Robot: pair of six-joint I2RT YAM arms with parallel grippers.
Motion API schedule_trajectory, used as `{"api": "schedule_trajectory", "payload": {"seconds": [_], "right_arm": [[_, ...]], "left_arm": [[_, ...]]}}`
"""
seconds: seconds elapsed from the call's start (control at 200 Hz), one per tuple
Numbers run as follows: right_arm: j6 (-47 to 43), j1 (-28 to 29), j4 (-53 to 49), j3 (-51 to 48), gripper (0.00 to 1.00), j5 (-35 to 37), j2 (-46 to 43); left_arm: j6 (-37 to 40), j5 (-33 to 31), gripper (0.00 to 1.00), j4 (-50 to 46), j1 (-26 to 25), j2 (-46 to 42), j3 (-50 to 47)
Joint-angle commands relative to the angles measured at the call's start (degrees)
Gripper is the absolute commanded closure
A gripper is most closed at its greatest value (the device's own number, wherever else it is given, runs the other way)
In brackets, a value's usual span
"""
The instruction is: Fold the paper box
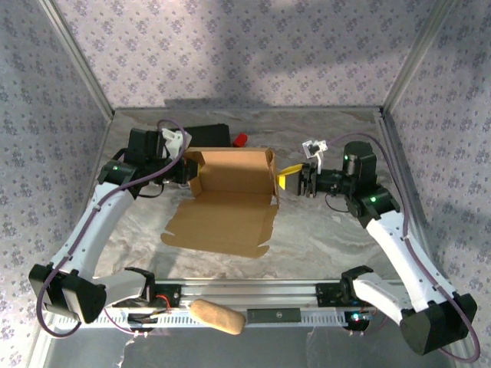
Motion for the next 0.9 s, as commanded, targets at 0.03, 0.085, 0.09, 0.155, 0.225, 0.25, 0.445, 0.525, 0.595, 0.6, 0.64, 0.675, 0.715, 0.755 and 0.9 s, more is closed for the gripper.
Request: {"api": "schedule_trajectory", "payload": {"seconds": [0.03, 0.085, 0.09, 0.155, 0.225, 0.25, 0.445, 0.525, 0.595, 0.6, 0.64, 0.675, 0.715, 0.755, 0.9], "right_arm": [[-0.09, 1.30, 0.31, -0.03, 0.62, -2.00, -1.55], [-0.28, 1.74, 0.08, 0.23, 0.62, -1.67, -1.61], [-0.31, 1.76, 0.06, 0.23, 0.62, -1.65, -1.56], [-0.91, 2.05, -0.47, 0.66, 0.62, -1.18, -0.92], [-1.38, 2.20, -0.75, 1.34, 0.62, -1.52, 0.64], [-1.40, 2.37, -0.71, 1.52, 0.62, -1.59, 1.09], [-2.75, 4.77, -1.55, 3.56, 0.62, 1.18, 3.20], [-3.38, 5.65, -2.23, 4.57, 0.63, 3.58, 3.90], [-3.75, 6.16, -2.92, 5.46, 0.63, 5.90, 4.57], [-3.77, 6.21, -2.94, 5.53, 0.63, 6.01, 4.60], [-3.93, 6.47, -3.43, 6.06, 0.63, 7.65, 4.92], [-4.09, 6.63, -3.86, 6.37, 0.63, 8.69, 5.28], [-4.13, 6.78, -4.00, 6.70, 0.63, 9.63, 5.64], [-4.16, 6.88, -4.28, 6.91, 0.63, 10.62, 6.00], [-4.39, 7.70, -5.31, 7.87, 0.62, 13.47, 7.20]], "left_arm": [[-1.73, -0.42, 1.00, 3.13, 0.14, 0.11, 0.62], [-1.82, -0.40, 1.00, 3.35, 0.09, 0.23, 0.51], [-1.82, -0.40, 1.00, 3.40, 0.09, 0.25, 0.49], [-2.06, 0.09, 1.00, 4.06, -0.04, 0.13, 0.17], [-2.19, 0.26, 1.00, 4.24, -0.25, 0.14, 0.21], [-2.17, 0.22, 1.00, 4.14, -0.38, 0.18, 0.28], [-1.99, -0.54, 1.00, 3.80, -1.70, 0.56, 0.73], [-2.01, -0.97, 1.00, 3.80, -2.51, 0.70, 0.77], [-1.91, -1.65, 1.00, 3.75, -3.21, 0.68, 0.81], [-1.91, -1.68, 1.00, 3.73, -3.23, 0.65, 0.77], [-1.91, -1.87, 1.00, 3.79, -3.55, 0.46, 0.65], [-1.91, -2.19, 1.00, 3.72, -3.80, 0.25, 0.60], [-1.91, -2.44, 1.00, 3.78, -4.01, -0.11, 0.58], [-2.01, -2.61, 1.00, 3.81, -4.25, -0.34, 0.46], [-2.00, -2.94, 1.00, 3.89, -4.98, -0.93, 0.38]]}}
